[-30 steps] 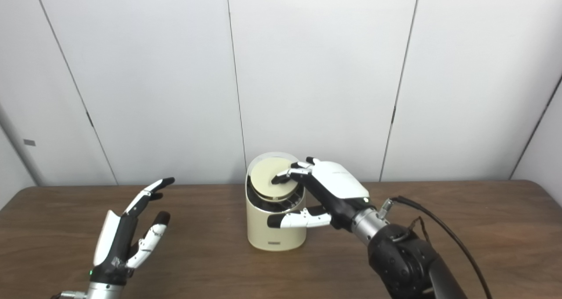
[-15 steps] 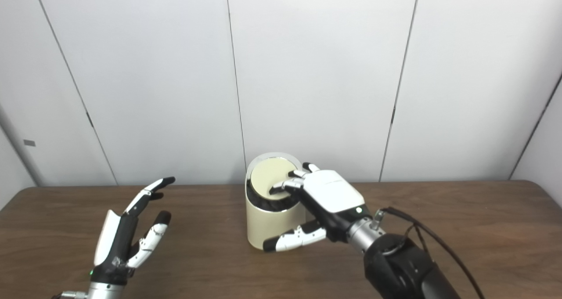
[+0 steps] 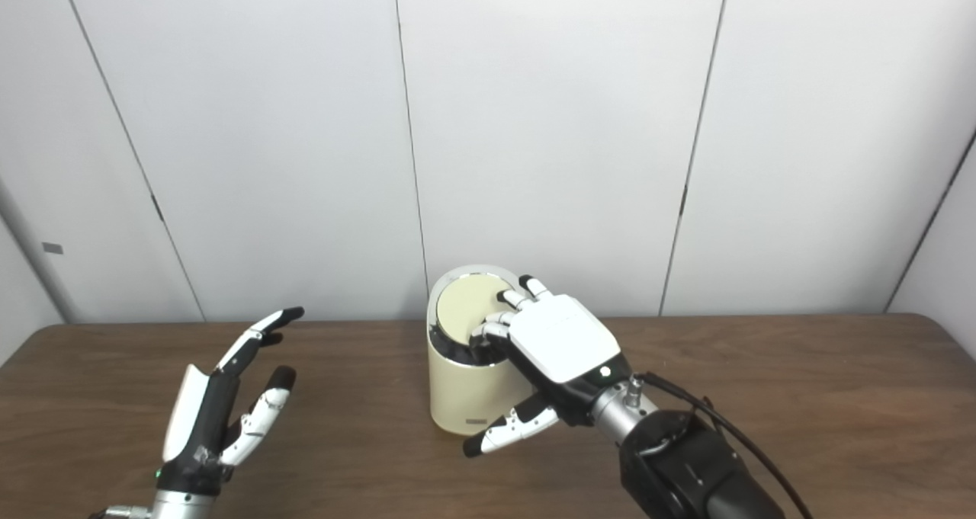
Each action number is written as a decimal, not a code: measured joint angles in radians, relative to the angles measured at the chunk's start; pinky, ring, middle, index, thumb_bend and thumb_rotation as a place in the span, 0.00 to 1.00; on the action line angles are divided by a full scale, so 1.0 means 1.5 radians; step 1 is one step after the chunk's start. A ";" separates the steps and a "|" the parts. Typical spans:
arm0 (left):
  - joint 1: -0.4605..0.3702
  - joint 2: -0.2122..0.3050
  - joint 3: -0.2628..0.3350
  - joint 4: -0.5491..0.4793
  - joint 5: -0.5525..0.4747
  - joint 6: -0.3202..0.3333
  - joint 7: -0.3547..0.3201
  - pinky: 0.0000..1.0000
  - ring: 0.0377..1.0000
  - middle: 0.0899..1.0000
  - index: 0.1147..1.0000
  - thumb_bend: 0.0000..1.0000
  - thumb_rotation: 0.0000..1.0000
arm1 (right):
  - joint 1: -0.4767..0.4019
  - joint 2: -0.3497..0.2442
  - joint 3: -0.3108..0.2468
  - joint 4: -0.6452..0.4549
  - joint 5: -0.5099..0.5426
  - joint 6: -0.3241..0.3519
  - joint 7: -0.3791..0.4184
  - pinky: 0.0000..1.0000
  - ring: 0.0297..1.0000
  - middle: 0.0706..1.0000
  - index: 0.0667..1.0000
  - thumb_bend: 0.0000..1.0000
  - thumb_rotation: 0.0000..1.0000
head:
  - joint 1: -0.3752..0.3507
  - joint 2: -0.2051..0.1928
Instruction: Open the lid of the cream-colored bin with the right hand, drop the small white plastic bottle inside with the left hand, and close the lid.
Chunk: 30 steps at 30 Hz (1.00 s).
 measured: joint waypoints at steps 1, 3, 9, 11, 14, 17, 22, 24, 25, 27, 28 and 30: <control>0.000 0.000 0.001 0.000 0.001 0.000 0.000 0.79 0.85 0.83 0.82 0.50 0.90 | -0.001 0.001 -0.003 -0.001 0.005 0.001 0.009 1.00 0.93 0.77 0.73 1.00 0.89 | 0.000 0.001; 0.000 0.000 0.002 0.000 0.001 0.000 0.000 0.79 0.85 0.84 0.82 0.50 0.90 | -0.004 0.001 -0.005 -0.002 0.012 0.001 0.021 1.00 0.93 0.78 0.74 1.00 0.90 | 0.000 0.001; 0.000 -0.001 0.002 0.000 0.001 0.000 -0.001 0.79 0.85 0.84 0.82 0.48 0.89 | 0.001 0.009 -0.021 -0.006 0.039 0.003 0.033 1.00 0.94 0.82 0.78 0.98 0.82 | -0.001 0.001; 0.000 -0.001 0.002 0.000 0.001 0.000 -0.001 0.79 0.85 0.84 0.82 0.50 0.89 | 0.012 0.017 -0.033 -0.009 0.059 0.002 0.027 1.00 0.99 0.86 0.82 0.96 0.82 | -0.001 -0.001; 0.000 -0.001 0.002 0.000 0.001 0.000 -0.001 0.79 0.85 0.84 0.82 0.50 0.89 | 0.031 0.026 -0.044 -0.009 0.081 0.001 0.018 1.00 1.00 0.94 0.90 0.94 0.82 | 0.000 -0.002; 0.000 -0.001 0.002 0.000 0.001 0.000 -0.001 0.79 0.85 0.84 0.83 0.50 0.89 | 0.045 0.037 -0.058 -0.008 0.095 0.001 0.001 1.00 1.00 0.99 0.98 0.95 0.85 | 0.000 -0.002; 0.000 -0.001 0.002 0.000 0.002 0.000 -0.001 0.80 0.85 0.84 0.83 0.50 0.91 | 0.048 0.045 -0.077 -0.008 0.102 0.001 -0.031 1.00 1.00 1.00 1.00 0.93 0.82 | -0.001 -0.002; 0.000 -0.001 0.002 0.000 0.004 0.000 -0.001 0.80 0.85 0.84 0.83 0.49 0.92 | 0.049 0.046 -0.080 -0.007 0.102 0.001 -0.042 1.00 1.00 1.00 1.00 0.92 0.82 | -0.001 -0.003; 0.000 -0.001 0.002 0.000 0.005 0.000 -0.001 0.80 0.85 0.84 0.83 0.49 0.92 | 0.049 0.046 -0.081 -0.007 0.103 0.001 -0.045 1.00 1.00 1.00 1.00 0.92 0.82 | -0.001 -0.003; 0.000 -0.001 0.003 0.000 0.008 0.000 -0.001 0.80 0.85 0.84 0.83 0.48 0.92 | 0.051 0.046 -0.085 -0.007 0.104 0.001 -0.049 1.00 1.00 1.00 1.00 0.92 0.82 | -0.001 -0.004; 0.000 -0.002 0.003 0.000 0.008 0.000 -0.001 0.81 0.85 0.85 0.83 0.48 0.92 | 0.052 0.047 -0.086 -0.007 0.106 0.000 -0.054 1.00 1.00 1.00 1.00 0.92 0.82 | -0.001 -0.004; 0.000 -0.003 0.003 0.000 0.008 0.000 -0.001 0.81 0.85 0.84 0.83 0.47 0.94 | 0.058 0.049 -0.091 -0.005 0.108 -0.002 -0.072 1.00 1.00 1.00 1.00 0.90 0.82 | -0.001 -0.005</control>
